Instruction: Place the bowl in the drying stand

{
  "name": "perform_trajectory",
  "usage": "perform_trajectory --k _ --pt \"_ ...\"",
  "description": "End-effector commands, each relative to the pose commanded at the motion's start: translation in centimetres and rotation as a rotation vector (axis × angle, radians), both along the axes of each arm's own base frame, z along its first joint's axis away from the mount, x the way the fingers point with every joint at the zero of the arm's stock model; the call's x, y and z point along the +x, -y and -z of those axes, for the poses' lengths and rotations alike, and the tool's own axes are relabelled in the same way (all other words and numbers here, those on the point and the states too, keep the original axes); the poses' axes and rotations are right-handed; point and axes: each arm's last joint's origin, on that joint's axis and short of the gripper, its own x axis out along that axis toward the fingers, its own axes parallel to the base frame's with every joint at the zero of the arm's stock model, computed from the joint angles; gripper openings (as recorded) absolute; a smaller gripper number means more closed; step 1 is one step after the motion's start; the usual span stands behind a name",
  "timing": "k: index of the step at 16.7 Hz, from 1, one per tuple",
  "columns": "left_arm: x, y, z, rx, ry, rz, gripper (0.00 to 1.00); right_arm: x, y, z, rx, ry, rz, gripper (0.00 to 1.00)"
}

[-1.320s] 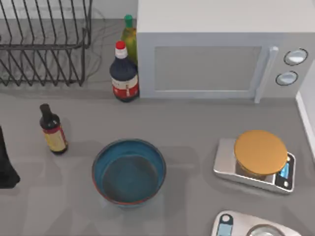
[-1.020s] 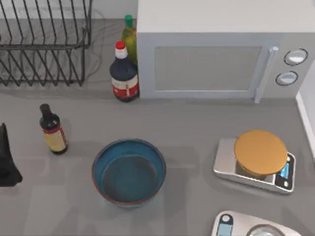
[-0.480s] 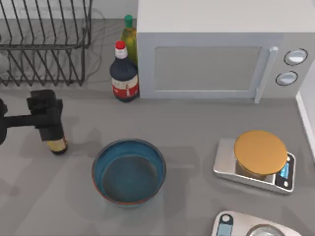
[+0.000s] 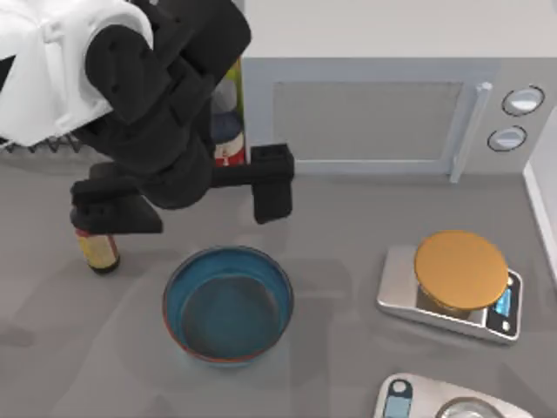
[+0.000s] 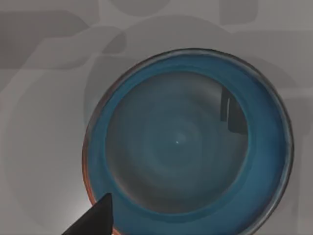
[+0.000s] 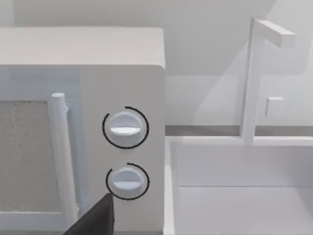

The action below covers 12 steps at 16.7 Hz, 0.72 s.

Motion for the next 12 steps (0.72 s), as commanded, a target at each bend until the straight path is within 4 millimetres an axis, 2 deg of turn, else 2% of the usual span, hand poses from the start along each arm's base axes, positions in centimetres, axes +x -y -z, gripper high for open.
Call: perform_trajectory --k 3,6,9,12 --pt "1.4 4.9 1.7 0.084 -0.132 0.004 1.0 0.0 0.0 0.0 0.0 0.0 0.0 1.0" --pt "1.7 8.4 3.0 0.145 -0.203 0.005 1.0 0.0 0.0 0.0 0.0 0.0 0.0 1.0" --pt "1.7 9.9 3.7 0.171 -0.228 0.005 1.0 0.0 0.0 0.0 0.0 0.0 0.0 1.0" --pt "1.7 9.9 3.7 0.172 -0.229 0.005 1.0 0.0 0.0 0.0 0.0 0.0 0.0 1.0"
